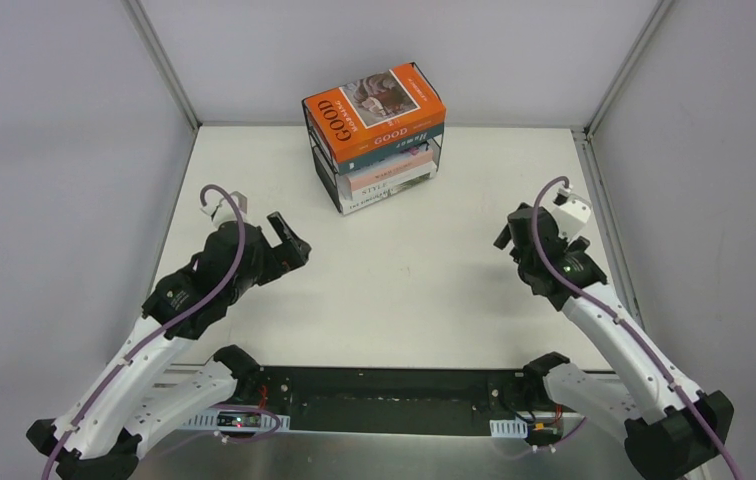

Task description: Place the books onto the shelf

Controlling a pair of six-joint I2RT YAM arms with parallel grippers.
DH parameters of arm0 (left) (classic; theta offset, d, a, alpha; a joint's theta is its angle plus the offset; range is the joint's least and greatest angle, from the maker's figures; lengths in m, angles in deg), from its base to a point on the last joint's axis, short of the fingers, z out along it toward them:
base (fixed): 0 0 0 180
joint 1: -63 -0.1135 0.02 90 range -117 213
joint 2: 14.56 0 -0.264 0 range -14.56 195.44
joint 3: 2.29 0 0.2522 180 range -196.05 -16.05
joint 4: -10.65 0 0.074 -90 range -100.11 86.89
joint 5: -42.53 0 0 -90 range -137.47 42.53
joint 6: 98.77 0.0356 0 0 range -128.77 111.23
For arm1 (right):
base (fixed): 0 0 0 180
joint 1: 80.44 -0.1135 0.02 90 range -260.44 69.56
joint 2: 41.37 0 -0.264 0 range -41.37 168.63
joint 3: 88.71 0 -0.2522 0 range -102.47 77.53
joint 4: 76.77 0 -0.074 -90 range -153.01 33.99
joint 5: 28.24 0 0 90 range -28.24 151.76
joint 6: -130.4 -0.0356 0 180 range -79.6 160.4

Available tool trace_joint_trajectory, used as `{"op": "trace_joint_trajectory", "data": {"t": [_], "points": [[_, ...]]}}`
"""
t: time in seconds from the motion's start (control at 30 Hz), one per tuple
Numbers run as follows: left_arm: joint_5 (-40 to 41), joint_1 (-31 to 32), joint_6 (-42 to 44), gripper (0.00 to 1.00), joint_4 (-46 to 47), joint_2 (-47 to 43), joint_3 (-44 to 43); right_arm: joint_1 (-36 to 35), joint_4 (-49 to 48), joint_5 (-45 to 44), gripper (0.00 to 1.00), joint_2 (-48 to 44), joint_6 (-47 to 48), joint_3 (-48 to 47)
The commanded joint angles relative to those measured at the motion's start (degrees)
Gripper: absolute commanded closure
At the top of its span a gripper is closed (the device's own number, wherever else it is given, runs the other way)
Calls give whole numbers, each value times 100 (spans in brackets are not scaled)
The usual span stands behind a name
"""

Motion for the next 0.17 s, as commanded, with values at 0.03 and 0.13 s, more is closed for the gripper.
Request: {"op": "trace_joint_trajectory", "data": {"t": [0.03,0.13], "points": [[122,-22,98,1,253,71,-84,14,207,-273,1,-441,-243,203],[127,-20,92,1,288,104,-61,14,192,-246,1,-550,-291,219]]}}
